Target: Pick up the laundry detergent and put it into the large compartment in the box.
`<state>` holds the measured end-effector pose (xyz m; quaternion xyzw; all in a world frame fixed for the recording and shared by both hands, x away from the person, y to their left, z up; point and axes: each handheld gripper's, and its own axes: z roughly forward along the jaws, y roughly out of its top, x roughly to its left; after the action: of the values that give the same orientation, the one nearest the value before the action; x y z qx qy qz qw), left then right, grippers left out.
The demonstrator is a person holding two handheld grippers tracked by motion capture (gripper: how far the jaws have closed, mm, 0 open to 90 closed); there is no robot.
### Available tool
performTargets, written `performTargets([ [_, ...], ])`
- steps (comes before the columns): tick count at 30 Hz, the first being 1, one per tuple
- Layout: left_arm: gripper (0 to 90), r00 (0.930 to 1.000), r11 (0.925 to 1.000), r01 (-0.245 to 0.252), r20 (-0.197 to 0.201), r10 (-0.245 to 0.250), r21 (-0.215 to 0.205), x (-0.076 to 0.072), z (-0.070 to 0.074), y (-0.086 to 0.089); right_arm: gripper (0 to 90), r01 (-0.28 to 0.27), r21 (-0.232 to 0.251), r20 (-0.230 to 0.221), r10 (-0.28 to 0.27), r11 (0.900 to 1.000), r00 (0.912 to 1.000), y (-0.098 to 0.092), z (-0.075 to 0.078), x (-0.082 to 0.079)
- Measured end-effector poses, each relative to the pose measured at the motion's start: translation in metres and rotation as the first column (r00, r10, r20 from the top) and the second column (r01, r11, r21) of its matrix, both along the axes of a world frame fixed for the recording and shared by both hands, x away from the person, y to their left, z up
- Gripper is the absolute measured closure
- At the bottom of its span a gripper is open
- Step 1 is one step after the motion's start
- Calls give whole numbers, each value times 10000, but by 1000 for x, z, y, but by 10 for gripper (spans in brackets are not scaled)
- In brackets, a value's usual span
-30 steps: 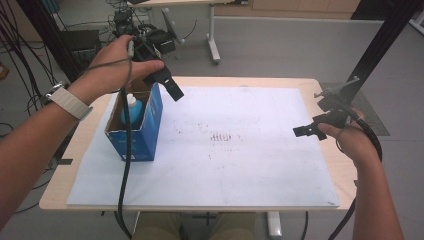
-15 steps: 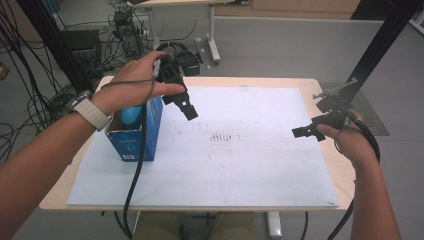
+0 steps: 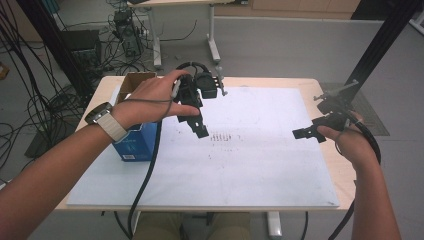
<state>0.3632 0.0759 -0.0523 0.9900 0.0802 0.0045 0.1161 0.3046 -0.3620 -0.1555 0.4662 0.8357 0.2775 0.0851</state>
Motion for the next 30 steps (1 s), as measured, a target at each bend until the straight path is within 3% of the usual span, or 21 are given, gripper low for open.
performTargets([
  [7, 60, 9990, 9990, 443, -12, -443, -47, -6, -8, -5, 89, 38, -4, 49, -38, 10000, 10000, 0, 2, -2],
  [30, 59, 9993, 9993, 365, -32, -365, -120, -3, -15, -5, 89, -68, 20, -35, 68, 10000, 10000, 3, -3, 3],
])
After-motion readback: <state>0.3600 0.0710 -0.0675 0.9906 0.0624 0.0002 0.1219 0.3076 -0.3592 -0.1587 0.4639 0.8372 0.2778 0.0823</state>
